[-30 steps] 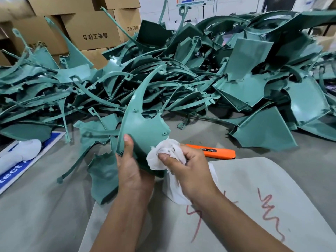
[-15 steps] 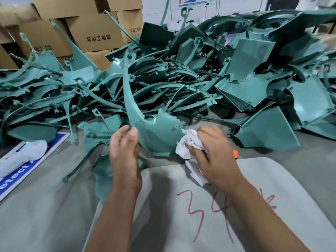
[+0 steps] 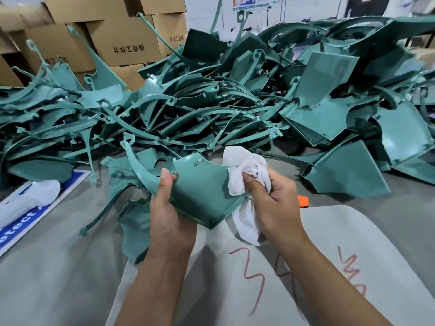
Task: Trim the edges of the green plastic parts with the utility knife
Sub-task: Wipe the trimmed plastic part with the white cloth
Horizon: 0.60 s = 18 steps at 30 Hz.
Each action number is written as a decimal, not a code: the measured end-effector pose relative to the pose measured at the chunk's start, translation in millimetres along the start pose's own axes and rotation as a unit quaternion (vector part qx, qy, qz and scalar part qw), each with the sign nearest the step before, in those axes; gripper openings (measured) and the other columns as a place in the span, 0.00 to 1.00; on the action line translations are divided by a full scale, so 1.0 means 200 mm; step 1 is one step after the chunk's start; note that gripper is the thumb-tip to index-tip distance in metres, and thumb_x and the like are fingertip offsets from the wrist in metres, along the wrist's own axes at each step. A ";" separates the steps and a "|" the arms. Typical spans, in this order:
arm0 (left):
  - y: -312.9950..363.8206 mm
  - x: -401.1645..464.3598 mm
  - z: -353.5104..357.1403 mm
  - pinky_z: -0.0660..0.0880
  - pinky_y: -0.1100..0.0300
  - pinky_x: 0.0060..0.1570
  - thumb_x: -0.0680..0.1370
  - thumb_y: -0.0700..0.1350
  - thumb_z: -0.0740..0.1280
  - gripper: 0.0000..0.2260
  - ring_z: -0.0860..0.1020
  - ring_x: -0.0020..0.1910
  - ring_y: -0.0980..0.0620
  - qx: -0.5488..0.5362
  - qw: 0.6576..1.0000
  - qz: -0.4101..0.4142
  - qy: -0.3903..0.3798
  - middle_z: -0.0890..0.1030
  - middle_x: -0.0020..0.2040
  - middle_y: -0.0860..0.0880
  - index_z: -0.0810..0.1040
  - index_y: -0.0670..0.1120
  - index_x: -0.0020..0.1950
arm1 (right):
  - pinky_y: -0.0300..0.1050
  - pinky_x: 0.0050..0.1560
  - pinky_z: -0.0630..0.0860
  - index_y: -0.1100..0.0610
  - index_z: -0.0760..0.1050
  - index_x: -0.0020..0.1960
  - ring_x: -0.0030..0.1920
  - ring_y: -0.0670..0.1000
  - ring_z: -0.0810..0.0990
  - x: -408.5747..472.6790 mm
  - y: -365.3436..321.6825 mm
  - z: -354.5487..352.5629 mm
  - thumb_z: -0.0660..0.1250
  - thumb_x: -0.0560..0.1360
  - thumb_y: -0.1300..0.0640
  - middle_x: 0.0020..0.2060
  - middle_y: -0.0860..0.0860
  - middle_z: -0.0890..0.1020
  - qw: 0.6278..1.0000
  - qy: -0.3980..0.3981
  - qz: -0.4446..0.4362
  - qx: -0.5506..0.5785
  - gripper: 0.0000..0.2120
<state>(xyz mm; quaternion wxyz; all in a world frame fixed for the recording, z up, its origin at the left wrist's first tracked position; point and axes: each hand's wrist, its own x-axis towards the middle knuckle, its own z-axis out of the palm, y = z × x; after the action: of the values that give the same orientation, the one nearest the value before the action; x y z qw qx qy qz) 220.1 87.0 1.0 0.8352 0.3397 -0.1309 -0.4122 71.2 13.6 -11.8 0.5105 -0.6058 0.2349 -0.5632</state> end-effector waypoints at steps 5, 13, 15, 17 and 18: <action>-0.01 0.00 0.00 0.75 0.36 0.65 0.81 0.56 0.68 0.14 0.82 0.62 0.42 -0.032 0.999 -0.015 0.005 0.84 0.61 0.42 0.82 0.51 0.38 | 0.34 0.38 0.75 0.56 0.83 0.45 0.36 0.41 0.78 -0.02 -0.02 0.03 0.69 0.79 0.54 0.36 0.43 0.84 0.999 0.035 0.011 0.035 0.08; -0.04 -0.01 0.03 0.82 0.44 0.54 0.81 0.56 0.67 0.15 0.84 0.58 0.45 -0.019 1.000 0.014 -0.006 0.86 0.57 0.45 0.84 0.52 0.37 | 0.34 0.31 0.62 0.46 0.72 0.31 0.30 0.40 0.62 -0.06 -0.01 0.09 0.69 0.83 0.51 0.27 0.38 0.67 0.984 0.177 0.032 -0.008 0.21; -0.04 -0.01 0.04 0.81 0.42 0.56 0.81 0.56 0.68 0.14 0.84 0.59 0.44 -0.018 1.000 0.018 -0.008 0.86 0.58 0.45 0.83 0.53 0.38 | 0.33 0.30 0.62 0.44 0.71 0.30 0.29 0.41 0.62 -0.06 0.00 0.10 0.68 0.82 0.46 0.26 0.38 0.65 0.985 0.168 0.052 0.001 0.21; -0.06 -0.02 0.05 0.80 0.39 0.59 0.80 0.57 0.68 0.14 0.84 0.59 0.43 -0.029 1.000 0.013 0.004 0.85 0.58 0.44 0.83 0.53 0.37 | 0.36 0.31 0.64 0.46 0.72 0.31 0.30 0.42 0.64 -0.07 0.02 0.11 0.67 0.81 0.42 0.27 0.39 0.68 0.985 0.152 0.085 0.015 0.21; -0.06 -0.02 0.05 0.79 0.38 0.60 0.79 0.57 0.68 0.14 0.84 0.59 0.43 -0.036 0.999 0.006 0.007 0.85 0.59 0.44 0.83 0.53 0.37 | 0.37 0.32 0.65 0.47 0.73 0.32 0.31 0.43 0.65 -0.07 0.03 0.11 0.67 0.80 0.40 0.28 0.39 0.69 0.984 0.147 0.097 0.018 0.20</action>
<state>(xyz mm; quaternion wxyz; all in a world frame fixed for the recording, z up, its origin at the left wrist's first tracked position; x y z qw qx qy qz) 205.1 80.0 0.4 0.8502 0.3117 -0.1115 -0.4094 90.0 30.6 -19.6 0.5333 -0.4819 0.3548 -0.5980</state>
